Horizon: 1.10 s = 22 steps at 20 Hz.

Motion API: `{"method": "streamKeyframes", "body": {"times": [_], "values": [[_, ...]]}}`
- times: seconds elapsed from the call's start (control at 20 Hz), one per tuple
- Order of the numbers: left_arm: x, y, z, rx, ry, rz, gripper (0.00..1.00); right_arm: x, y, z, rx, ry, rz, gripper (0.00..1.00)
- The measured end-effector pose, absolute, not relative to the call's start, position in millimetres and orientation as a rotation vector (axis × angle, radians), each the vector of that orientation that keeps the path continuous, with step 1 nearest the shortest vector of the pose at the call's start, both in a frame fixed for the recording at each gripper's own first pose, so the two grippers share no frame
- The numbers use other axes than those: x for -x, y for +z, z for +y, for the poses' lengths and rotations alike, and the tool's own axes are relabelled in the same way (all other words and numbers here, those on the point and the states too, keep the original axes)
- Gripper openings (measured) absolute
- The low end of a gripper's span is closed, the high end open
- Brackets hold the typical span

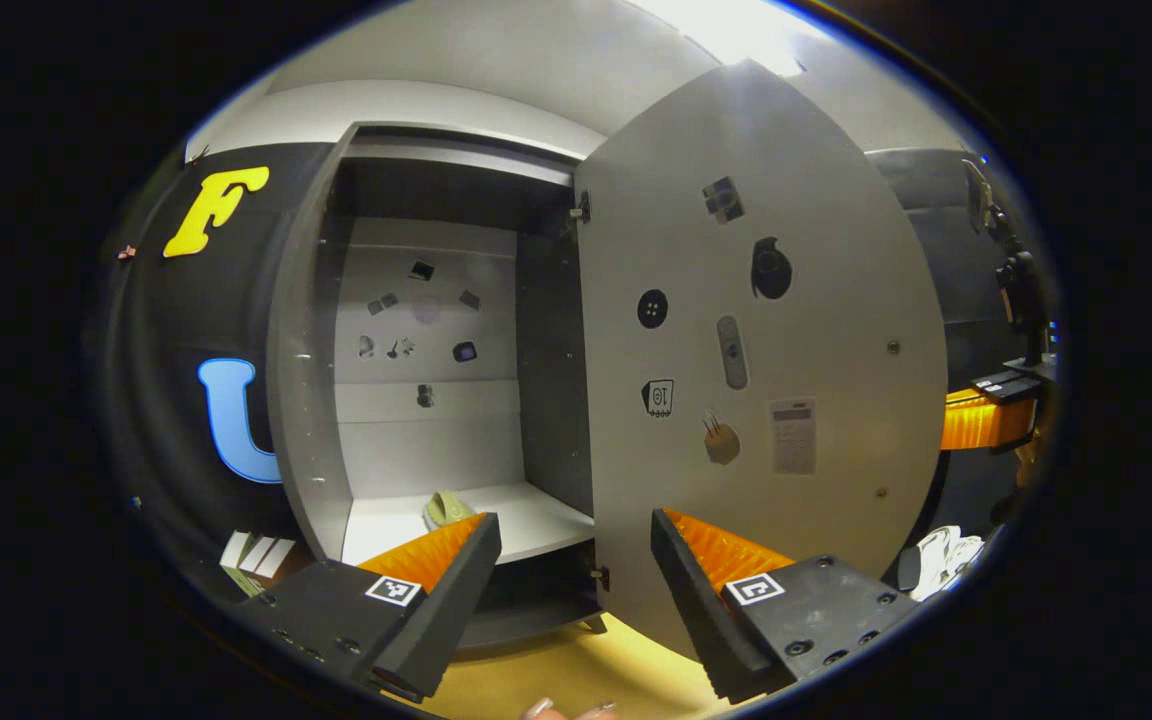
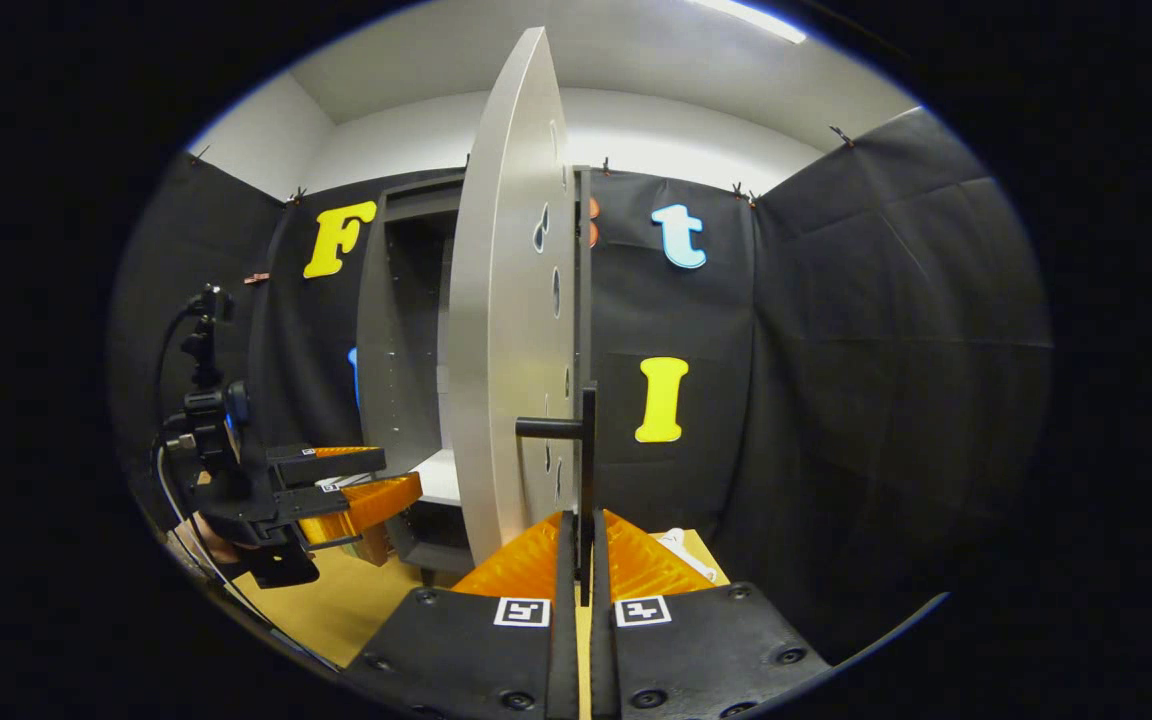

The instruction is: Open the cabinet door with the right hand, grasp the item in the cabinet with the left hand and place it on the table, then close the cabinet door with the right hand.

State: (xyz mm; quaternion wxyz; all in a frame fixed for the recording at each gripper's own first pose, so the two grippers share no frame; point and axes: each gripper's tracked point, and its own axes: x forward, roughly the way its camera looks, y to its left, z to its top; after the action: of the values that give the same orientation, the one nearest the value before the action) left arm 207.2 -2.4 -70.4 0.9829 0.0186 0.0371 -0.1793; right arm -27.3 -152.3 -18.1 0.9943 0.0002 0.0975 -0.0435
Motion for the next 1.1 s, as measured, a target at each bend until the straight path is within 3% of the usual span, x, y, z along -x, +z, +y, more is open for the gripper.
{"method": "streamKeyframes", "body": {"times": [0.05,0.1,0.3,0.35,0.4,0.5,0.85,1.0,1.05,1.1], "values": [[-212,-72,-6,-0.032,-0.364,0.081,0.95,28,-18,-160,0.001,-0.103,0.195,0.05],[-218,-75,-9,-0.025,-0.367,0.086,0.95,31,-18,-165,-0.008,-0.104,0.197,0.09],[-240,-86,-19,-0.017,-0.364,0.109,0.95,40,-26,-161,-0.098,-0.036,0.225,0.08],[-246,-87,-18,-0.023,-0.349,0.112,0.95,46,-27,-164,-0.108,-0.031,0.233,0.12],[-255,-89,-14,-0.031,-0.328,0.114,0.95,51,-25,-167,-0.119,-0.026,0.237,0.05],[-278,-91,1,-0.049,-0.281,0.125,0.95,64,-18,-171,-0.151,-0.023,0.222,0.08],[-373,-94,52,-0.081,-0.137,0.166,0.95,64,-34,-268,-0.061,-0.279,0.230,0.09],[-407,-104,69,-0.086,-0.105,0.212,0.93,54,-45,-292,0.064,-0.321,0.255,0.26],[-416,-108,73,-0.091,-0.098,0.227,0.95,49,-46,-300,0.093,-0.337,0.252,0.52],[-426,-114,75,-0.087,-0.095,0.249,0.95,44,-48,-309,0.110,-0.359,0.252,0.57]]}}
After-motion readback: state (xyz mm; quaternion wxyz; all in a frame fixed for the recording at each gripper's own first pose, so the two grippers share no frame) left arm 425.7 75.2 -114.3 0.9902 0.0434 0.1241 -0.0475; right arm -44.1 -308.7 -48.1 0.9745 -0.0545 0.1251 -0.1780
